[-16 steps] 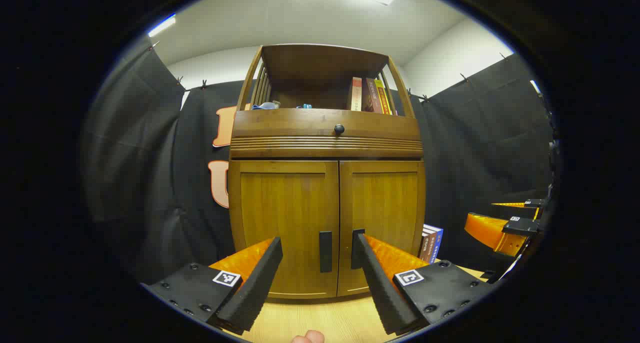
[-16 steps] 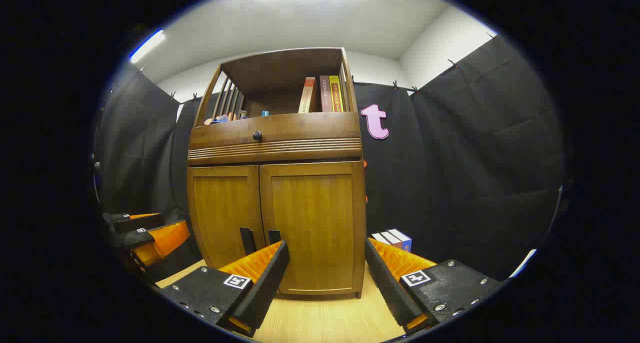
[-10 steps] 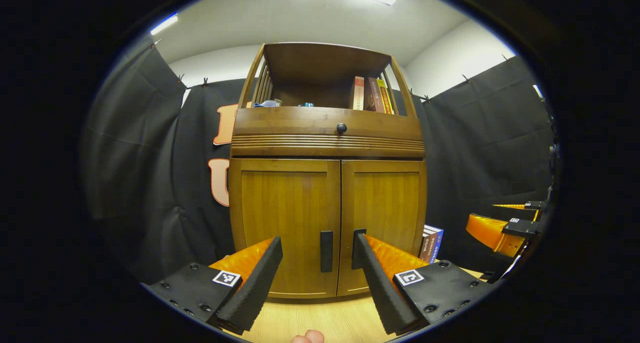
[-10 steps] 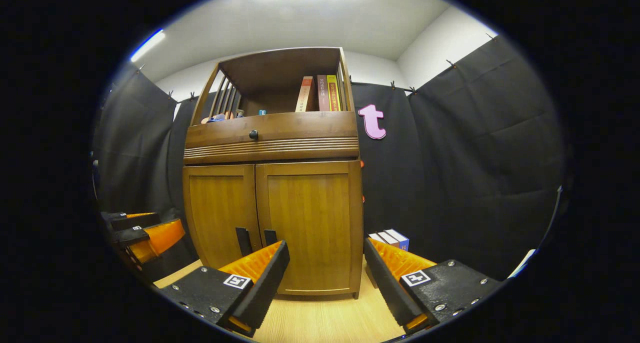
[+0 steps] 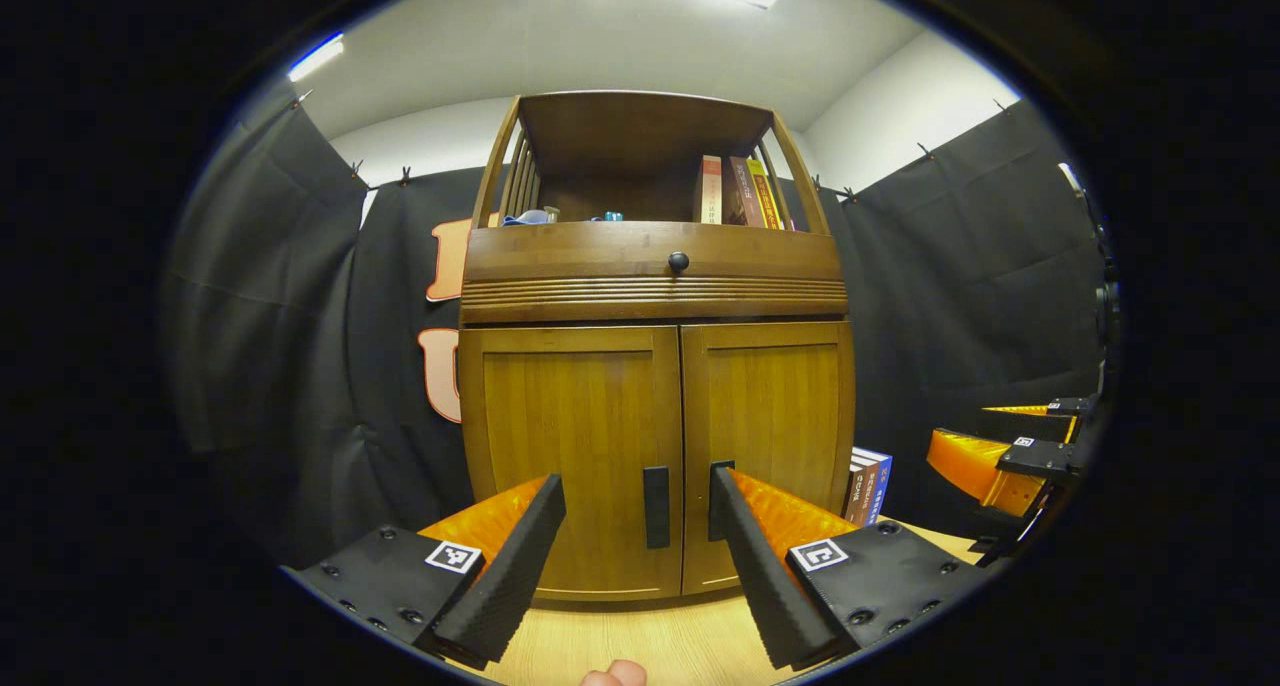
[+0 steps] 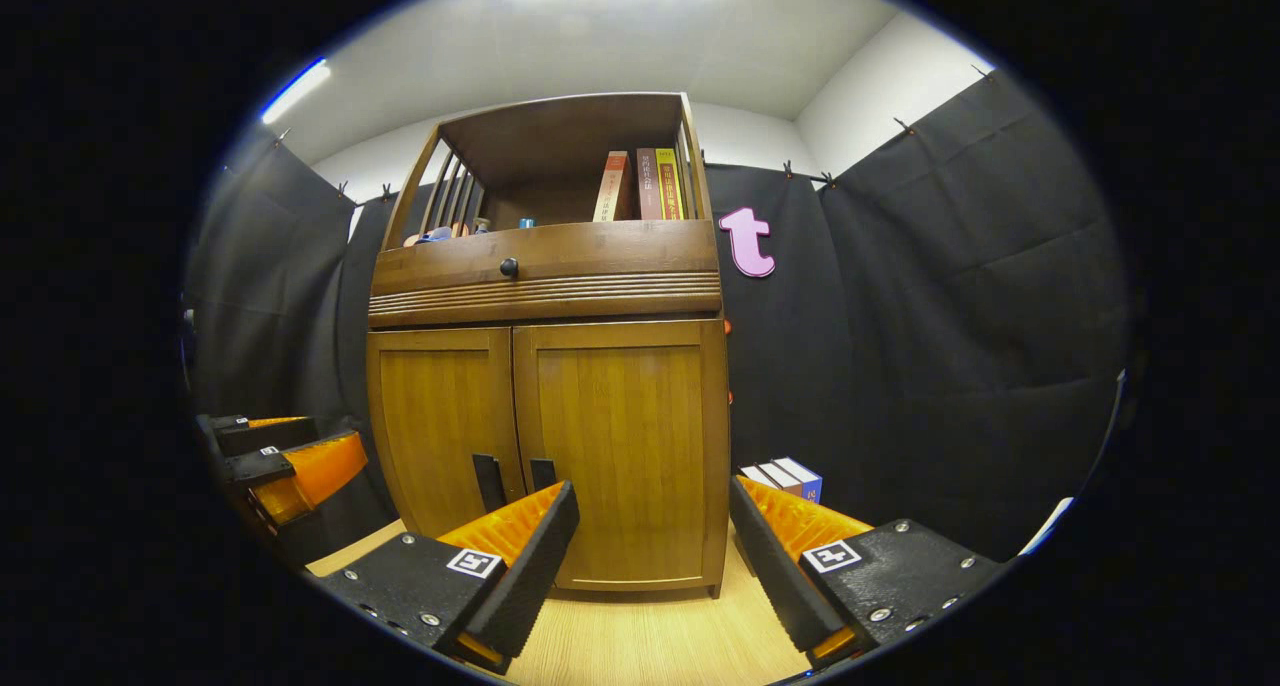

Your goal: Open the right door of the double-door shoe cabinet with the right hand, and open the left door with the left hand.

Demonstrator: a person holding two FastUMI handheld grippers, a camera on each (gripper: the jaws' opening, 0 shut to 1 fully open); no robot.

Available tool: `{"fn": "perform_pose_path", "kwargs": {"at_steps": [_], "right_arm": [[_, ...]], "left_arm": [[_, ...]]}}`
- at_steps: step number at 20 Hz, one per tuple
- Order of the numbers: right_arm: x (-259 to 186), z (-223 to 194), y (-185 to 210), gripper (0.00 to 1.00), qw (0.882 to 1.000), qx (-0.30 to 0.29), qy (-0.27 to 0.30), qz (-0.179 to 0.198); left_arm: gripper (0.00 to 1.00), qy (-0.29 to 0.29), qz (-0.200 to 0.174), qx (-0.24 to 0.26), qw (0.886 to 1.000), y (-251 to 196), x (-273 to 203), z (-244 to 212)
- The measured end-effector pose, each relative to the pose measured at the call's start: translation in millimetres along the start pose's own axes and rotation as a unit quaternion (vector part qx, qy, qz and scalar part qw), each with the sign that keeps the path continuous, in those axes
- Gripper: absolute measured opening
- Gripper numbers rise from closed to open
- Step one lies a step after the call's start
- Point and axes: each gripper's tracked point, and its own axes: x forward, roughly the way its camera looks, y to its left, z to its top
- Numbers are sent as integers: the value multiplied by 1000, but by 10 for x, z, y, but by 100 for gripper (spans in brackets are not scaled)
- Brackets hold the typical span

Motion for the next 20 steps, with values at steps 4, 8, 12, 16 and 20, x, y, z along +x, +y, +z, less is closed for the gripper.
{"fn": "perform_pose_path", "kwargs": {"at_steps": [4,8,12,16,20], "right_arm": [[4,9,-1,94,1000,3,0,3],[39,-21,30,94,1000,-3,2,7],[321,-82,220,94,1000,-6,5,30],[784,-174,531,94,998,-3,11,67],[1363,-393,888,94,996,-5,21,90]], "left_arm": [[95,0,10,-3,1000,68,-6,4],[93,0,16,-2,1000,119,-8,-1],[94,2,20,-2,1000,174,-22,-14],[96,5,32,-2,999,295,-70,-24],[98,5,46,-1,999,442,-131,-3]]}}
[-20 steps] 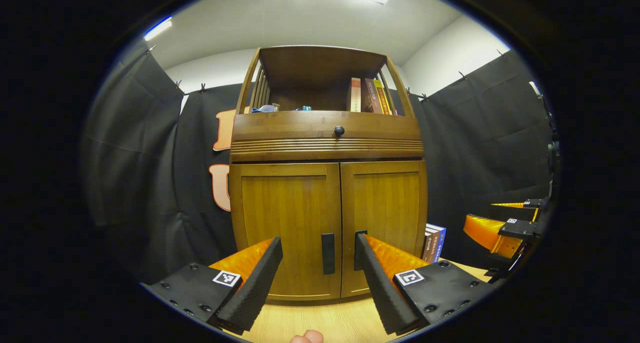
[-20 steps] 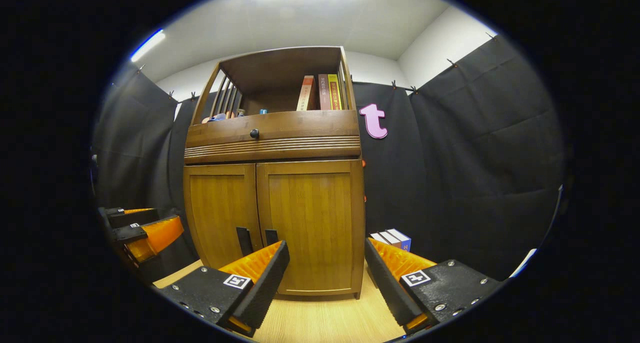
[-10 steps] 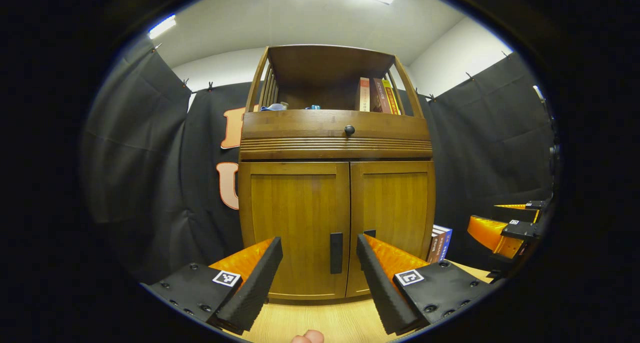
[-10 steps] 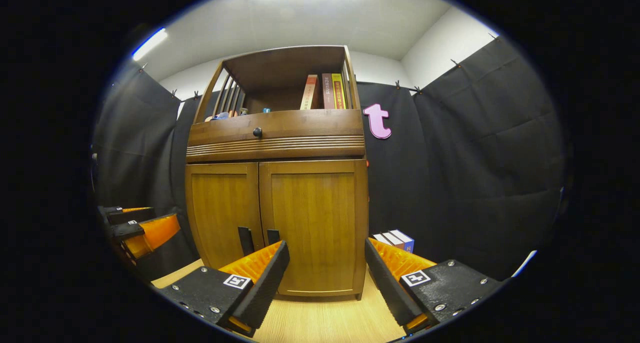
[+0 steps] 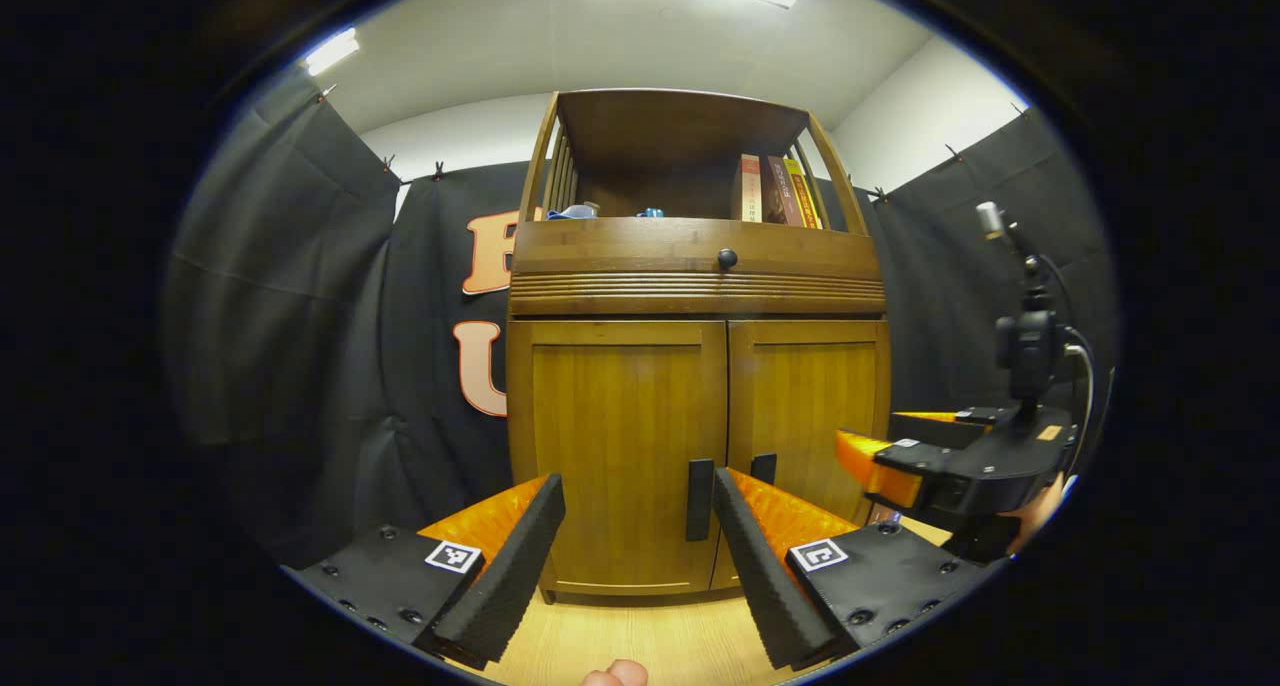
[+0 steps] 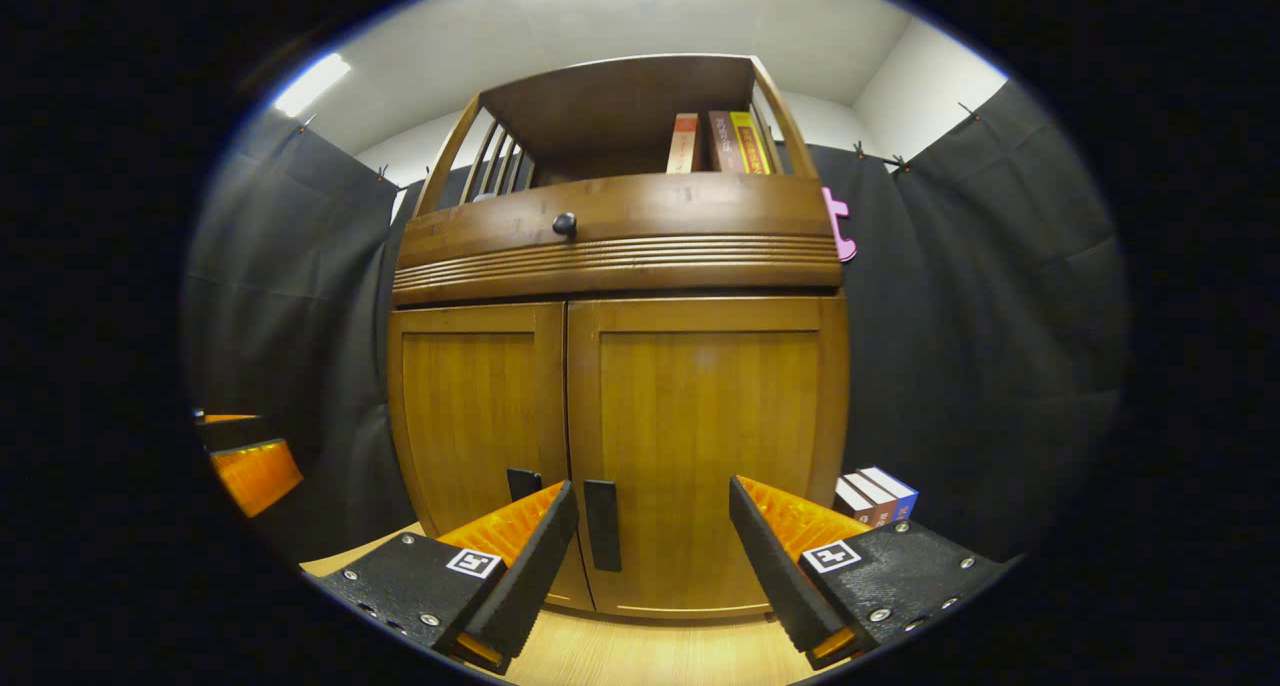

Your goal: Open the right door of the double-door shoe cabinet with the right hand, and open the left door with the left hand.

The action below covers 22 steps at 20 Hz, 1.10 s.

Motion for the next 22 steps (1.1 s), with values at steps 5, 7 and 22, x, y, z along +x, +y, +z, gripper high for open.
{"fn": "perform_pose_path", "kwargs": {"at_steps": [5,7,22], "right_arm": [[683,-507,253,94,999,21,25,10],[846,-659,315,94,999,10,36,10],[1264,-942,421,63,998,26,54,8]], "left_arm": [[97,3,19,9,1000,132,-67,5],[94,3,20,9,1000,144,-91,10],[93,-3,22,12,1000,243,-73,68]]}}
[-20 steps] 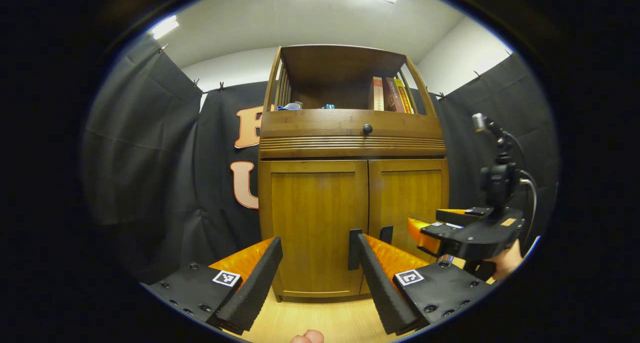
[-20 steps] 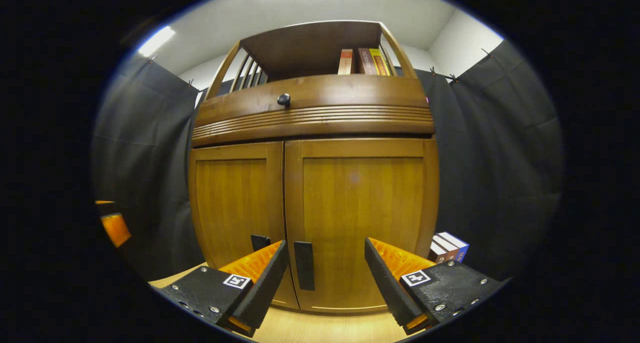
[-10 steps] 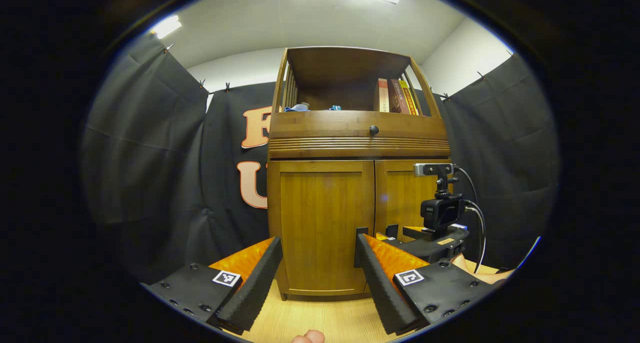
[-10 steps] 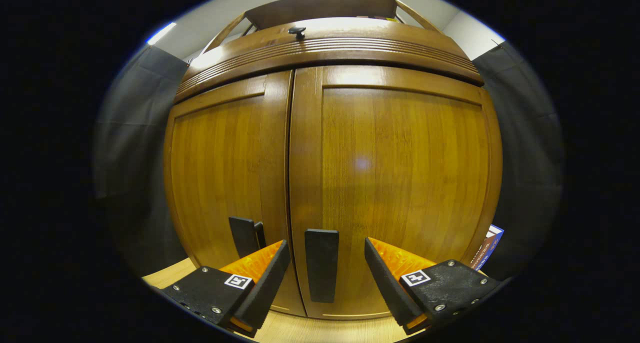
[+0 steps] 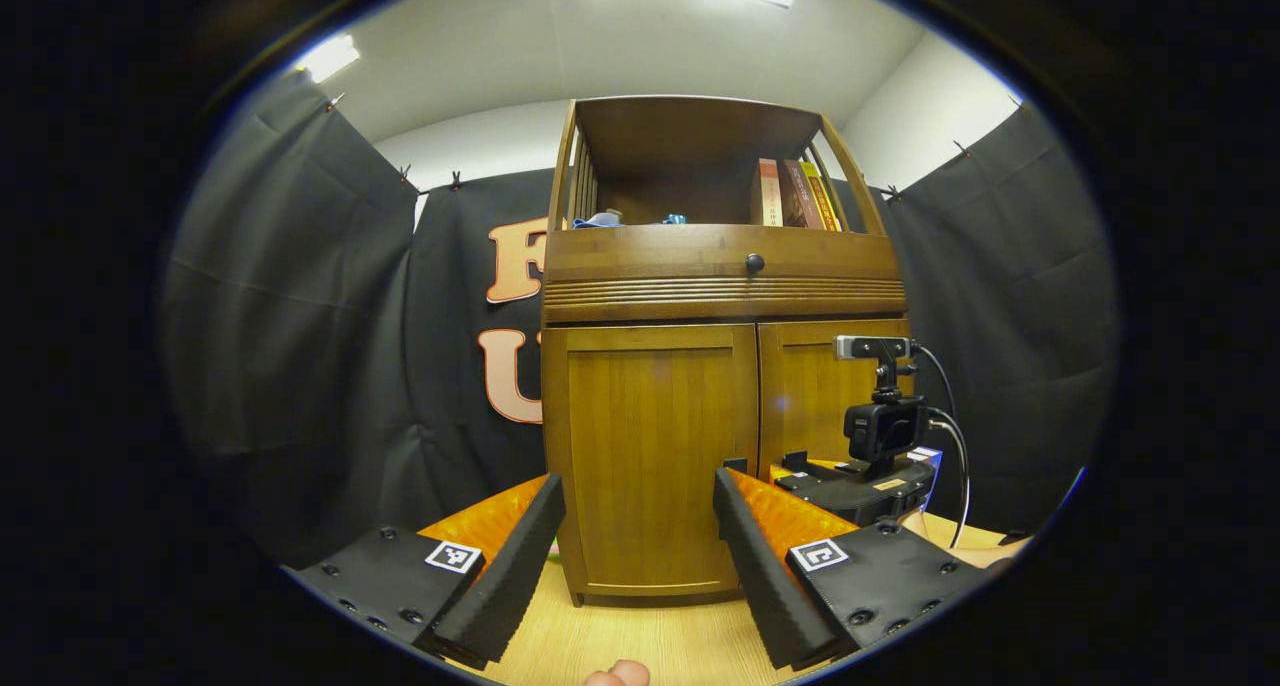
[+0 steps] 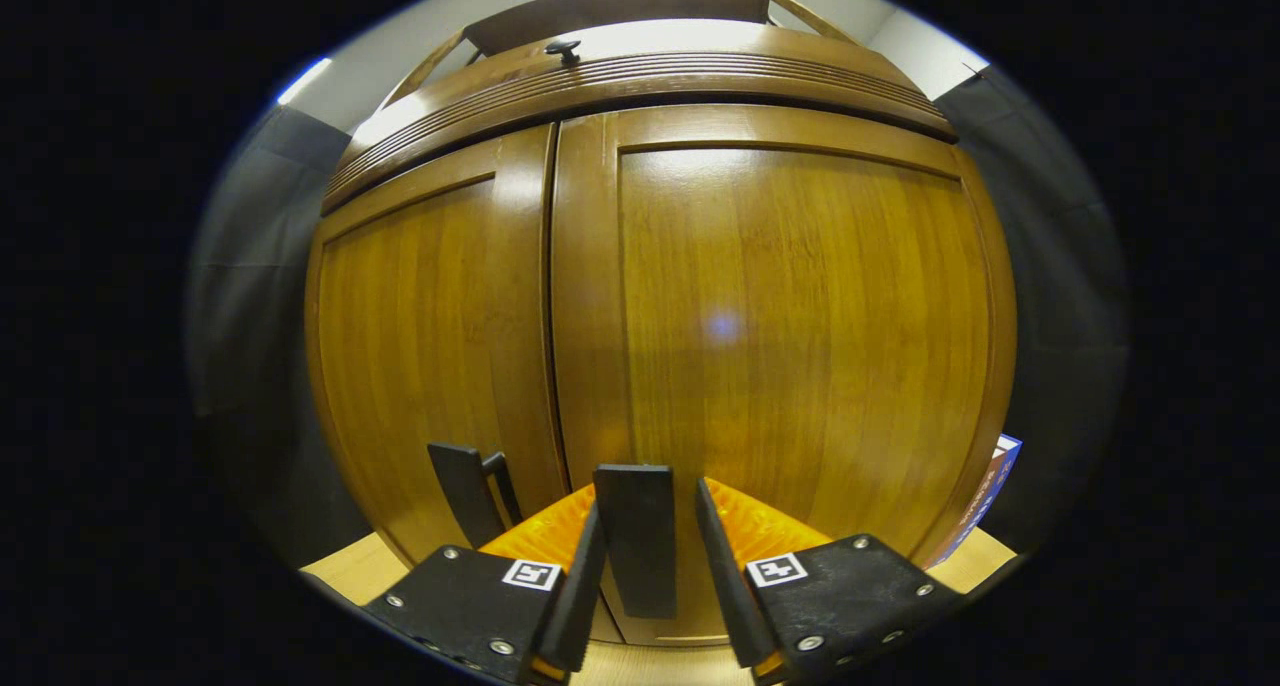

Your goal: Open the right door of the double-door shoe cabinet with the right hand, and open the left door with the left hand.

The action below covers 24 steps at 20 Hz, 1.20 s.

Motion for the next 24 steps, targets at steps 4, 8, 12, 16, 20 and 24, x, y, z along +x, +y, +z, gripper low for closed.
{"fn": "perform_pose_path", "kwargs": {"at_steps": [4,8,12,16,20,24], "right_arm": [[-12,-18,-7,34,1000,5,6,8],[-212,-16,-8,21,1000,3,-2,23],[-631,-35,-53,31,999,3,-5,36],[-1064,-12,-179,30,999,-8,-3,47],[-1312,-13,-318,30,999,-2,6,45],[-1583,-45,-494,29,999,0,6,38]], "left_arm": [[93,-2,2,-3,1000,-2,-41,27],[93,-4,0,-2,1000,-10,-103,45],[99,-2,2,-5,1000,-28,-158,52],[95,-1,0,-6,1000,-58,-164,63],[93,-2,-3,-10,1000,-124,-154,87],[95,2,-11,-12,1000,-223,-143,51]]}}
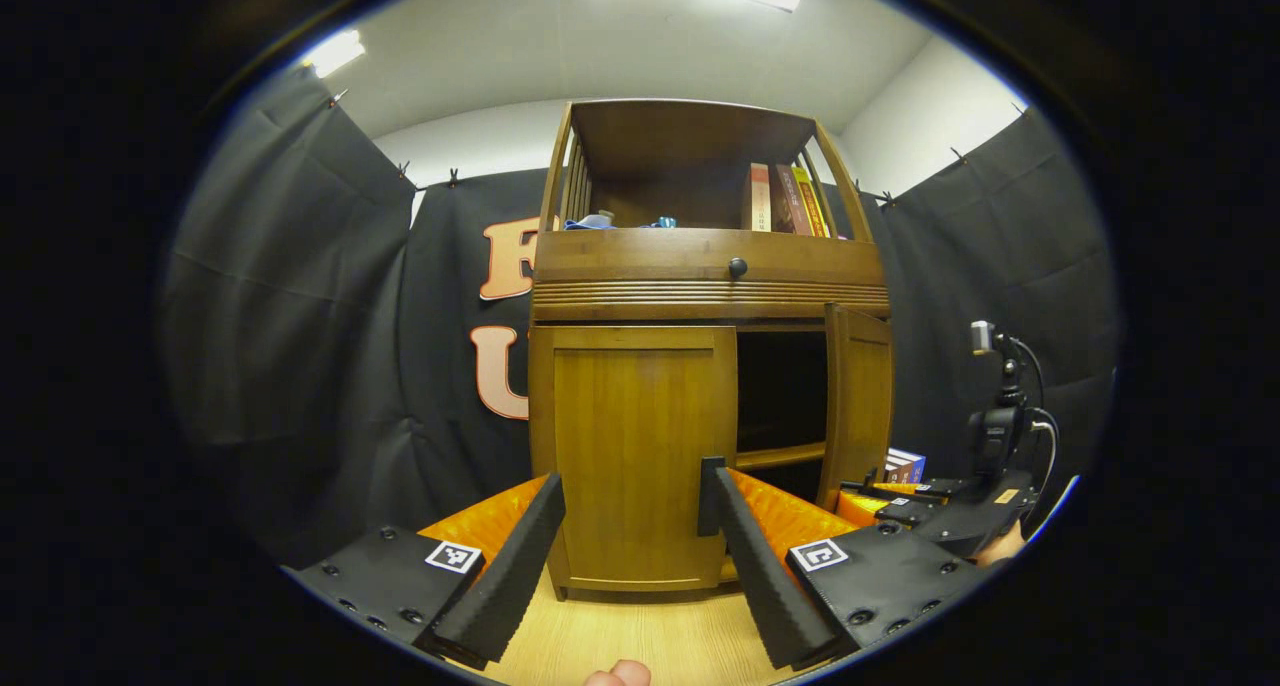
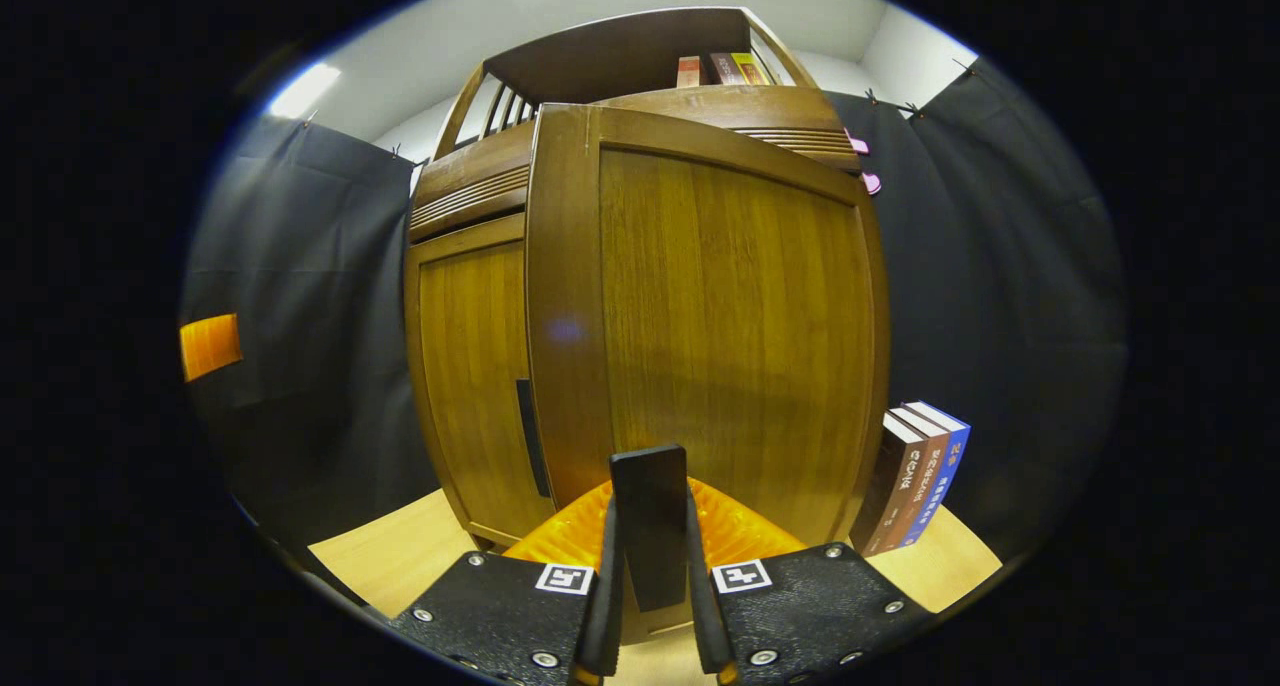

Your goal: Open the right door of the double-door shoe cabinet with the right hand, and open the left door with the left hand.

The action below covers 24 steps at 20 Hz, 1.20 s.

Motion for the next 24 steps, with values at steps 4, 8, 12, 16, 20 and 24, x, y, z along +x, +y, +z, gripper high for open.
{"fn": "perform_pose_path", "kwargs": {"at_steps": [4,8,12,16,20,24], "right_arm": [[-243,-5,-175,29,1000,-3,2,-10],[-428,-11,-380,29,1000,-7,5,-20],[-608,-20,-595,25,999,-13,-5,-45],[-748,-20,-811,20,998,-7,-7,-63],[-840,6,-988,28,997,-10,-10,-81],[-904,5,-1148,15,995,-3,-16,-99]], "left_arm": [[95,6,-12,-9,1000,-166,28,-45],[93,6,-19,-12,1000,-308,51,-38],[99,0,-25,-9,1000,-422,48,-25],[96,0,-32,-16,999,-535,50,-48],[93,2,-37,-17,999,-620,63,-65],[93,4,-40,-13,999,-667,73,-96]]}}
